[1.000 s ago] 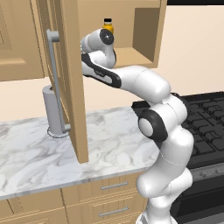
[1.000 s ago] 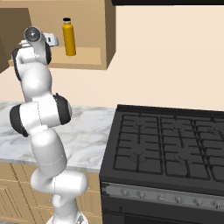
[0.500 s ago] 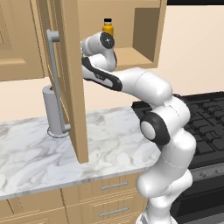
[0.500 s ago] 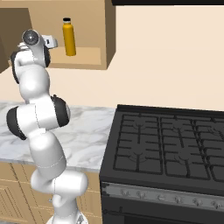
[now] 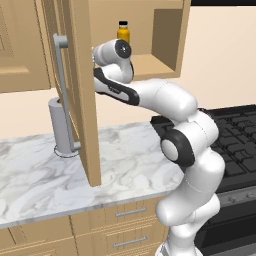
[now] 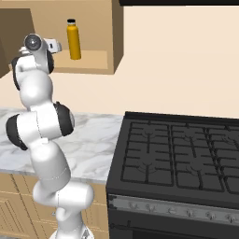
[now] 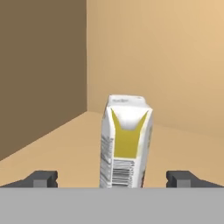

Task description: Sort all alcoholic drinks to one cabinet, and non-alcoholic drinks to the other.

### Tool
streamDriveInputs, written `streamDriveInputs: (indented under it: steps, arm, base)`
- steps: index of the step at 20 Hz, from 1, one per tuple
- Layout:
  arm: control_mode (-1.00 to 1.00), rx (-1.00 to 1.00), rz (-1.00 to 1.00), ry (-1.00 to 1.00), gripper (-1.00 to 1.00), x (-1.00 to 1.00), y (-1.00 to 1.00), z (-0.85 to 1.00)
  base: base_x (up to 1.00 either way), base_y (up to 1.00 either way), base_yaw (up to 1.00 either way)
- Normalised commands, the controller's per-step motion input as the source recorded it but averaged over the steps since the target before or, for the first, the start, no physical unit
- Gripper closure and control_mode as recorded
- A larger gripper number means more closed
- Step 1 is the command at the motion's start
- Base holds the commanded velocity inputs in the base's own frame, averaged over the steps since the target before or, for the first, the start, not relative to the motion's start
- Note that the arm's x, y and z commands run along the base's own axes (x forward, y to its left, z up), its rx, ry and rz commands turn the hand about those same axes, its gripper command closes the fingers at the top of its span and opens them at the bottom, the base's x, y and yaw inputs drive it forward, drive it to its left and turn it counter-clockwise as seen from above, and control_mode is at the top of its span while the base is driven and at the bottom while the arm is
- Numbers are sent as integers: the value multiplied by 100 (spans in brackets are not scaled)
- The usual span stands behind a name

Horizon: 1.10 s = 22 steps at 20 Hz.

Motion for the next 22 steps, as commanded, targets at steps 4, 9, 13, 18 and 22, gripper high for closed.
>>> streamDriveInputs:
  steps: [4, 9, 13, 18, 22]
  arm:
    - [-100, 0, -2, 0, -100, -14, -7, 4]
    - [-100, 0, -4, 0, -100, -25, -12, 13]
    - [-100, 0, -4, 0, -100, -35, -17, 13]
    - [-100, 0, -4, 0, -100, -46, -18, 6]
    - [-100, 0, -4, 0, -100, -60, -19, 3]
  base:
    - [0, 0, 0]
    - [0, 0, 0]
    - [0, 0, 0]
    - [0, 0, 0]
    - [0, 0, 0]
